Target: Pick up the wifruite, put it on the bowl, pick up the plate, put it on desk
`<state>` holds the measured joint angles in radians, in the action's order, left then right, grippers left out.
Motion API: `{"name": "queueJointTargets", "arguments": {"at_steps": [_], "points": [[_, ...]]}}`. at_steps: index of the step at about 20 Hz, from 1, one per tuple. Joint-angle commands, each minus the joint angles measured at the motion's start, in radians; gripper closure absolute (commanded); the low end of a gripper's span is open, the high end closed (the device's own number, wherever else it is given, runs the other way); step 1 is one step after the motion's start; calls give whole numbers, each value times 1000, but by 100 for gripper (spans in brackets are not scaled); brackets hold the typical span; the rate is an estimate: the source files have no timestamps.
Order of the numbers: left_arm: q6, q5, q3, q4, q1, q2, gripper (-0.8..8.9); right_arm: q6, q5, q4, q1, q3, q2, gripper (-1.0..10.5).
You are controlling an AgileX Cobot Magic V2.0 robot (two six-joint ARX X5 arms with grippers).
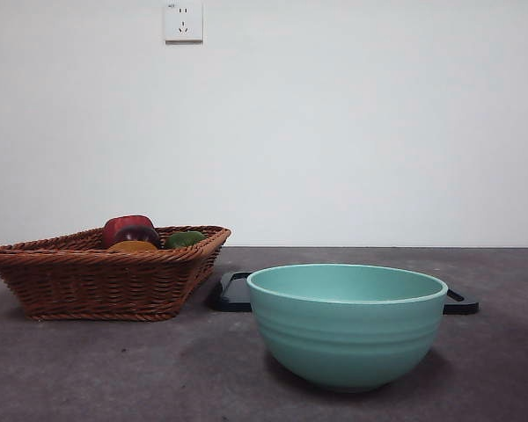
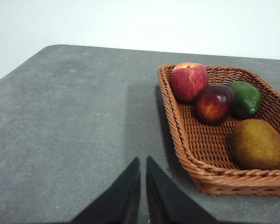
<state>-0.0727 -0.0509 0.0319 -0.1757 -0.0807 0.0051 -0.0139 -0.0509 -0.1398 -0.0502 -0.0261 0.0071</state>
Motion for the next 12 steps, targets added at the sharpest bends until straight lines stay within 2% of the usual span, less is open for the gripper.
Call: {"name": "queueJointTargets", "arguments": {"at_steps": [1, 12], "points": [[-7, -2, -21, 15, 1, -1, 794, 20, 1, 80, 2, 16, -3, 929], [-7, -2, -21, 16, 1, -1, 794, 10, -1, 34, 9, 16, -3, 929]]}}
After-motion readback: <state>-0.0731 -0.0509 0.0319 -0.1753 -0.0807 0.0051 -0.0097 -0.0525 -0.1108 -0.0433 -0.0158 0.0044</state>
